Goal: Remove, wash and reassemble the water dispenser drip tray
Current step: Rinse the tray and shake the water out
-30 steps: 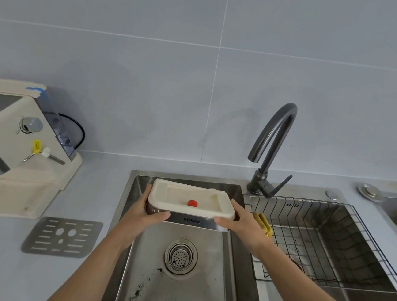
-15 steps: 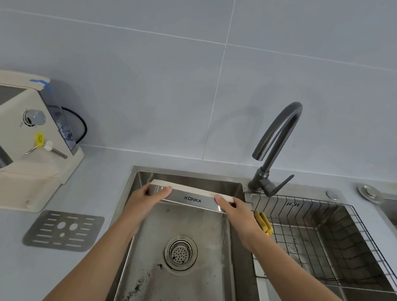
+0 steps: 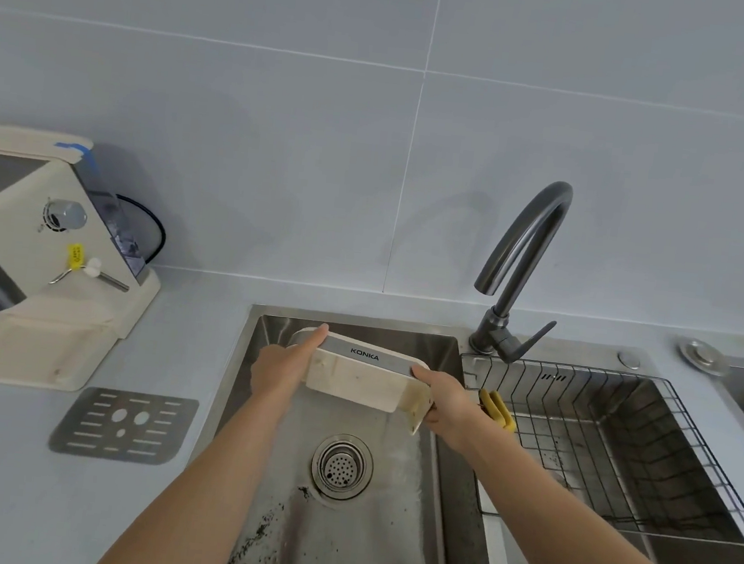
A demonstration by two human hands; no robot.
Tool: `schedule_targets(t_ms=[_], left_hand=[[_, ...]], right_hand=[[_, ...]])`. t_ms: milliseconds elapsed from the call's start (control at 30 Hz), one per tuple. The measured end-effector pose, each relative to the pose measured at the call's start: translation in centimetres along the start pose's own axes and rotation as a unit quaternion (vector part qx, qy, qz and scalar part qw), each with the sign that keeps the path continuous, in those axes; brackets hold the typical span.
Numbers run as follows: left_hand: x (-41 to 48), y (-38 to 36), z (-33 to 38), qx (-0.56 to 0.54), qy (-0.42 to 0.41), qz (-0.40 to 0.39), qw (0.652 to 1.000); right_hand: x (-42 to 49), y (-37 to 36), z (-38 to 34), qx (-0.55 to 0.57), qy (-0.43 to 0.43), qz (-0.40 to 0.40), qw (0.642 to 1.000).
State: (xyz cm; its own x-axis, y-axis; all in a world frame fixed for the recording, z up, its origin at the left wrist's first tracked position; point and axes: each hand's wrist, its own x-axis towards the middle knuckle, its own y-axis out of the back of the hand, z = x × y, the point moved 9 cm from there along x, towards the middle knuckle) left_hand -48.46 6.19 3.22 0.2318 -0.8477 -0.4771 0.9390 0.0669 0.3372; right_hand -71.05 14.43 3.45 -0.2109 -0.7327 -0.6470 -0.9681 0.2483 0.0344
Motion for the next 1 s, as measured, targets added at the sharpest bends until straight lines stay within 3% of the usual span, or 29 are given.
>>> schedule_targets(t_ms=[133, 300, 433, 633, 700, 833, 1000], left_hand=[[-0.4, -1.4, -0.7, 0.062, 0.013, -0.017, 0.998], [-0.8, -2.0, -1.0, 0.054, 0.038, -0.042, 0.997], [-0.9, -1.7, 1.0, 0.036, 0.008, -0.060, 0.998], [-0.5, 0.1, 4.5, -0.007, -0.067, -0.059, 0.996], [-0.4, -0.5, 2.7, 0.031, -0.038, -0.073, 0.996], [-1.6, -3.1, -2.5, 0.116, 0.059, -0.162, 0.978], [-0.9, -1.8, 1.1, 0.131, -0.013, -0.109, 0.985]], right_hand=[[0.5, 0.7, 0.8, -0.012, -0.025, 0.030, 0.999], [0.8, 1.8, -0.4, -0.049, -0.004, 0.058, 0.997], [0.4, 2.5, -3.2, -0.091, 0.035, 0.079, 0.992], [-0.5, 3.2, -7.5, -0.173, 0.161, 0.116, 0.965], [0.0, 2.7, -5.7, -0.201, 0.142, 0.114, 0.962], [1.1, 1.7, 0.8, -0.229, -0.013, 0.068, 0.971], [1.3, 1.9, -2.8, -0.260, 0.072, 0.090, 0.959]])
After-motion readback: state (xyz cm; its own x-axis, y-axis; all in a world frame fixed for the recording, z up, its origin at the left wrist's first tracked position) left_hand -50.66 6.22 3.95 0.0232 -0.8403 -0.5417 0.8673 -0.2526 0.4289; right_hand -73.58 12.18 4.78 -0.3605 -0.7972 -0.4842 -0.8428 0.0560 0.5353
